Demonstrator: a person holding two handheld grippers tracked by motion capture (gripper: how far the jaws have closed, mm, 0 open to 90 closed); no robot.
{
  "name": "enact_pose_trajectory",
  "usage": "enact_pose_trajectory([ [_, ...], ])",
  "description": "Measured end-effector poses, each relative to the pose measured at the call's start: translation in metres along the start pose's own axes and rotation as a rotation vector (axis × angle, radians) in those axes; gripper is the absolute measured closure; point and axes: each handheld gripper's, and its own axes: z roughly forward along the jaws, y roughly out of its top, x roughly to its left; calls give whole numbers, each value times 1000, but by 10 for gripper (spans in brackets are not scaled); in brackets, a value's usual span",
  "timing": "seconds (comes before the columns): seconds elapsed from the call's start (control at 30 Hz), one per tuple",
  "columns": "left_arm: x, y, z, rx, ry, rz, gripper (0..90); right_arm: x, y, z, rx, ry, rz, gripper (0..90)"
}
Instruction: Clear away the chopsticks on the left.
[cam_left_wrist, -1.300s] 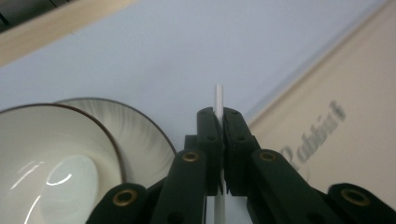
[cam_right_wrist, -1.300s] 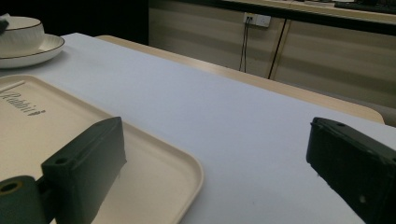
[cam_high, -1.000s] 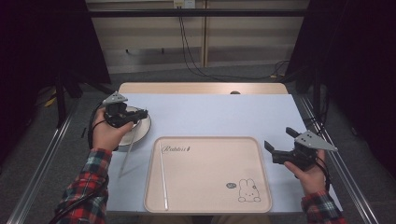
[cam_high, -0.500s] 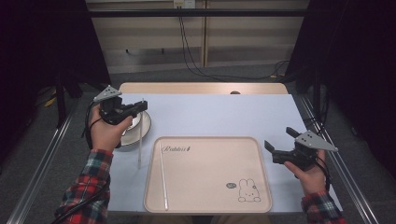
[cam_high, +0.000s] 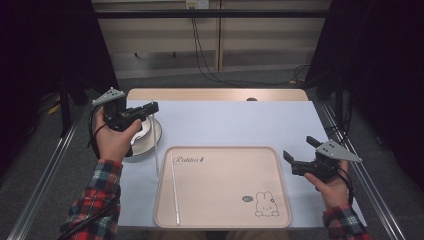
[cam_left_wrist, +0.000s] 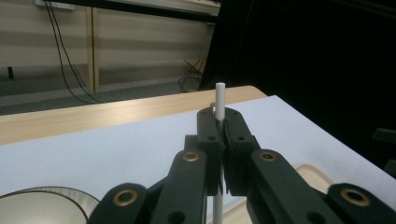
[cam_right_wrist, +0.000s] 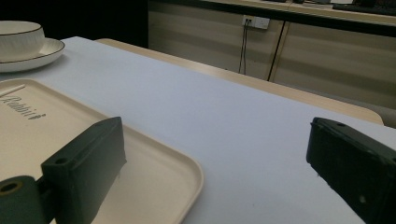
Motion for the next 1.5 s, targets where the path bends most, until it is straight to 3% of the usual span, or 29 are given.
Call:
enact_pose_trajectory([
  [0.1, -3, -2, 1, -13, 1, -37, 876, 0, 0, 0, 7, 0, 1, 41],
  [0.23, -9, -5, 4, -12, -10, -56, 877, 0, 0, 0, 6, 0, -2, 41],
  [0.53, -19, -14, 13, 32, -13, -66, 877, 0, 0, 0, 3, 2, -1, 40],
  [1.0, -17, -31, 24, 81, -21, -114, 876, 0, 0, 0, 1, 0, -1, 40],
  [1.2, -14, -34, 25, 94, 9, -130, 875, 0, 0, 0, 2, -2, 0, 41],
  [1.5, -8, -54, 30, 151, 57, -164, 872, 0, 0, 0, 5, -3, -1, 41],
])
